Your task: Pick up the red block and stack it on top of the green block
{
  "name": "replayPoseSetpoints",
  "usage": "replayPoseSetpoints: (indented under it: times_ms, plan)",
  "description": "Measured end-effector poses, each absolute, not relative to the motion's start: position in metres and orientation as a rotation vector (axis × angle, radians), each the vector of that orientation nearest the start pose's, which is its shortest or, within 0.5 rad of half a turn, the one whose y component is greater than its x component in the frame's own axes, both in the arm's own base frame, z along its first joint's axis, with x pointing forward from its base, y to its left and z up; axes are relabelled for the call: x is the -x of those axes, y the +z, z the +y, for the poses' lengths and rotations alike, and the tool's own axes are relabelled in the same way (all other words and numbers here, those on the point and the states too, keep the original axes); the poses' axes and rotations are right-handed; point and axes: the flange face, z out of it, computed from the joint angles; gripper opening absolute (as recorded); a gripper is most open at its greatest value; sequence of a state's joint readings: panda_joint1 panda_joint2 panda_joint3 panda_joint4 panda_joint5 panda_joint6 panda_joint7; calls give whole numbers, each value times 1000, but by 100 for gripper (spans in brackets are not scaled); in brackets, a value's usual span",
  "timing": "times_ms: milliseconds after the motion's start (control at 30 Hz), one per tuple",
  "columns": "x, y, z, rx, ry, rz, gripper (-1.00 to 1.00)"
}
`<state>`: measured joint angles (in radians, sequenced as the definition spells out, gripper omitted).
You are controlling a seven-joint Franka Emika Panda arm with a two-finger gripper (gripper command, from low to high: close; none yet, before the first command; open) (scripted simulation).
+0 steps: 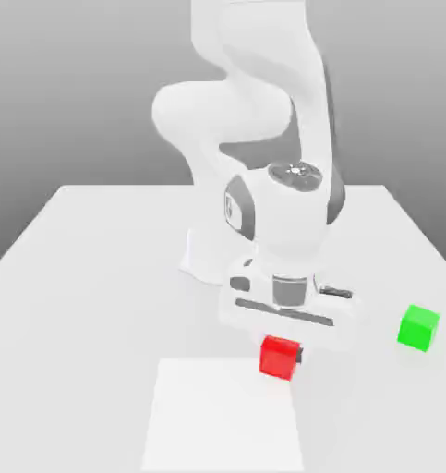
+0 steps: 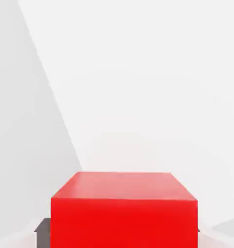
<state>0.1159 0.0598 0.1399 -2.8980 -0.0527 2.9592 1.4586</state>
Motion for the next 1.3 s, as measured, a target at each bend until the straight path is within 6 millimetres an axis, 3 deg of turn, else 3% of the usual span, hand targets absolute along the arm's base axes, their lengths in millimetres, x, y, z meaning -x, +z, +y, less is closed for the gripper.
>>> replayPoseSetpoints:
  times_ms: [133,200,433,667,767,867,900,1133,1300]
  plan:
    - [-326,205,94,2635,-3,1710,-100]
    - [-326,212,115,2626,-4,1725,-100]
    - [-305,228,218,2598,-9,1766,-100]
    - [-244,243,322,2579,-2,1791,-100]
    - [-233,227,339,2565,-1,1811,-100]
    - [-236,196,337,2550,-1,1831,-100]
    - [-236,186,337,2550,-1,1832,100]
    - [-235,185,337,2551,0,1833,100]
    - [-234,234,338,2557,-3,1826,100]
